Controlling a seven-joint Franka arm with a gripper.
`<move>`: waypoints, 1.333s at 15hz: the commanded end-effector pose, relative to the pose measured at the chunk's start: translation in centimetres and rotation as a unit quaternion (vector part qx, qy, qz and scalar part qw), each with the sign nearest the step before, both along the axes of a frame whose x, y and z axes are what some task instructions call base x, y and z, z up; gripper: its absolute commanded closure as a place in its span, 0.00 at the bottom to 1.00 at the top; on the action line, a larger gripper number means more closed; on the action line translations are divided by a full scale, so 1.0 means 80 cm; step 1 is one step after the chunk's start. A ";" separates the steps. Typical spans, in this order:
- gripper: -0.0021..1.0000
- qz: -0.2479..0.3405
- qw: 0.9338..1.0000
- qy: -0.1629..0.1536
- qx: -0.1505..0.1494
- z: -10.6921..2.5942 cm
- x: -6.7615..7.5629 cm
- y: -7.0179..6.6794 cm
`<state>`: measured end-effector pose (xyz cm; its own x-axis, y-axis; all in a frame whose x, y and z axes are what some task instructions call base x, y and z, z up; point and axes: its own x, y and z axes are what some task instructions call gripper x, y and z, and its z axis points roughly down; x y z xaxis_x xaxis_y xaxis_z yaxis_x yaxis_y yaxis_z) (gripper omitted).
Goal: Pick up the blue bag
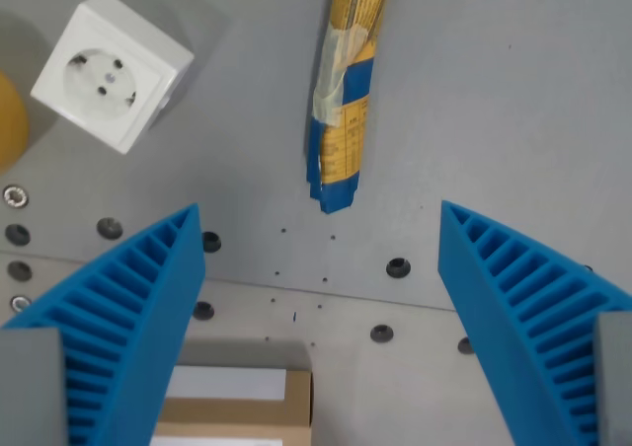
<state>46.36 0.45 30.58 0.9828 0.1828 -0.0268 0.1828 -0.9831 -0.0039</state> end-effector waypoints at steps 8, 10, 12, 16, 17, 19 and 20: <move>0.00 -0.061 0.996 -0.060 0.014 -0.063 0.009 -0.021; 0.00 -0.064 0.996 -0.060 0.016 -0.076 0.013 -0.024; 0.00 -0.066 0.996 -0.061 0.018 -0.088 0.014 -0.025; 0.00 -0.063 0.995 -0.069 0.018 -0.114 0.011 -0.027; 0.00 -0.061 0.995 -0.071 0.019 -0.120 0.010 -0.027; 0.00 -0.058 0.995 -0.073 0.019 -0.133 0.009 -0.029; 0.00 -0.057 0.996 -0.072 0.019 -0.139 0.009 -0.029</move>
